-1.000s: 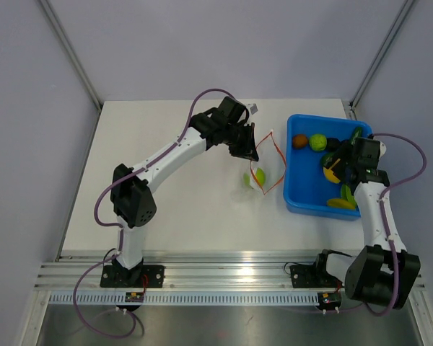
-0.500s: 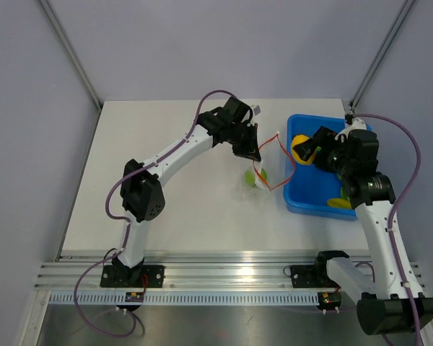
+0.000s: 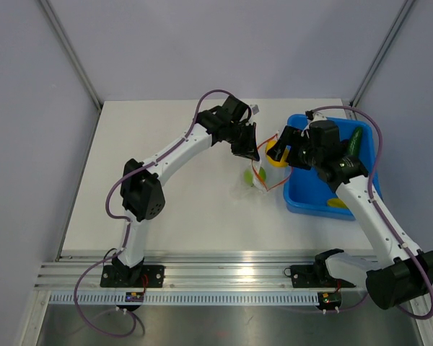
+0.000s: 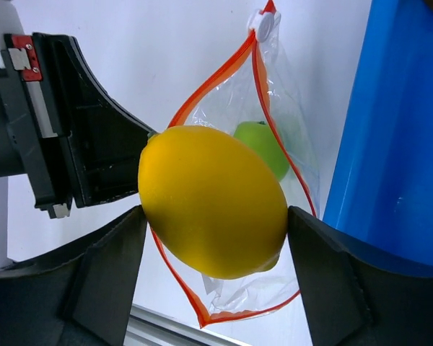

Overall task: Place the food in the zip-top bag and seal the zipper
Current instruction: Place the fake fruit in the zipper food storage bag, then pick up the fake fruit from the bin.

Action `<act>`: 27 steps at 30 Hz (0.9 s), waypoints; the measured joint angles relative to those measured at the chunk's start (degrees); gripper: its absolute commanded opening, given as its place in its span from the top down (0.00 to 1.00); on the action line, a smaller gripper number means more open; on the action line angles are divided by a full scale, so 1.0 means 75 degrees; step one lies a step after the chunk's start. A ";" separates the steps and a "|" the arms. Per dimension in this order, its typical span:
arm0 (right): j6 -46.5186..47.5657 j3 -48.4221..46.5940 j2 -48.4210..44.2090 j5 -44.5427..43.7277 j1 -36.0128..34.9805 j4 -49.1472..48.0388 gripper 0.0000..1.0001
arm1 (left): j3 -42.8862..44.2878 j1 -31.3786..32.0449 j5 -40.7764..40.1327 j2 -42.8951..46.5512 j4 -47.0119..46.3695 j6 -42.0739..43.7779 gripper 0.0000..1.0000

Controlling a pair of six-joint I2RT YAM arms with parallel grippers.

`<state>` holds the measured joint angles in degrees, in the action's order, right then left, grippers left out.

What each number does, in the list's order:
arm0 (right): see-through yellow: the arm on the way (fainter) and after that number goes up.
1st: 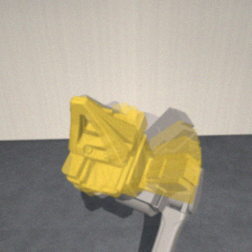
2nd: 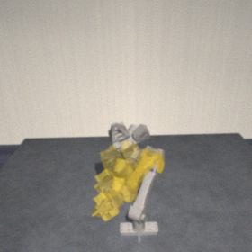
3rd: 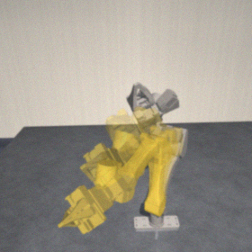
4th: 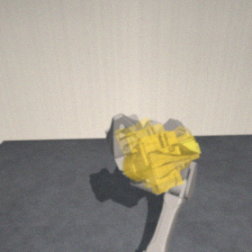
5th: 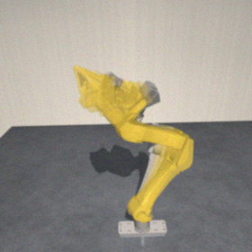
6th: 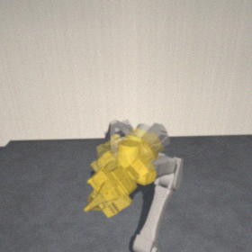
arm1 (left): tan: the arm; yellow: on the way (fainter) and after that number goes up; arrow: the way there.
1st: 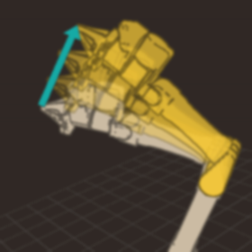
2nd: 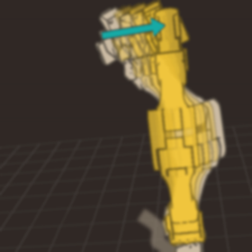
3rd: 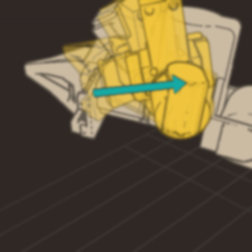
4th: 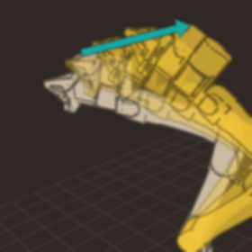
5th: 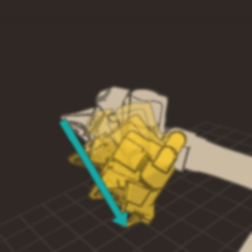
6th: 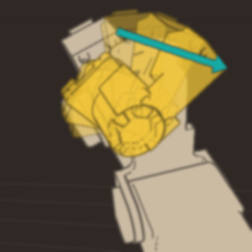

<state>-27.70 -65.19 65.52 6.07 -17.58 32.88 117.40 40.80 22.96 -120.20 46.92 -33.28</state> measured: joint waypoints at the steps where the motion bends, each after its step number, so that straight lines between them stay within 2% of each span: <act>1: 0.0000 0.0000 0.0061 -0.0023 -0.0047 0.0000 0.10 | 0.0000 -0.0006 0.0017 0.0000 -0.0003 0.0000 1.00; 3: 0.0020 -0.0003 0.0169 -0.0076 -0.0125 0.0023 0.05 | 0.0000 -0.0015 0.0070 0.0000 -0.0006 -0.0003 1.00; 9: 0.0128 -0.0140 0.0239 -0.0504 -0.0192 0.0370 0.02 | 0.0000 -0.0020 0.0172 0.0000 -0.0009 -0.0029 1.00; 14: 0.0262 -0.0493 0.0073 -0.2084 -0.0122 0.0985 0.14 | 0.0000 -0.0035 0.0184 0.0003 -0.0003 -0.0026 1.00; 16: 0.0373 -0.0656 0.0020 -0.2675 0.0300 0.1189 0.18 | 0.0000 -0.0044 0.0181 0.0009 -0.0003 -0.0023 1.00; 18: 0.0481 -0.0656 -0.0020 -0.3072 0.1157 0.1218 0.18 | 0.0000 -0.0052 0.0178 0.0023 0.0003 -0.0020 1.00; 22: 0.0562 -0.0361 0.0128 -0.3555 0.2739 0.1075 0.14 | 0.0000 -0.0064 0.0181 0.0125 -0.0003 -0.0015 1.00; 27: 0.0574 0.0090 0.0973 -0.3491 0.3229 0.0539 0.09 | 0.0000 -0.0067 0.0181 0.0280 -0.0006 0.0041 1.00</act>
<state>-23.40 -64.51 72.82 -20.12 6.63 36.93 117.40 40.29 24.32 -118.10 46.87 -32.97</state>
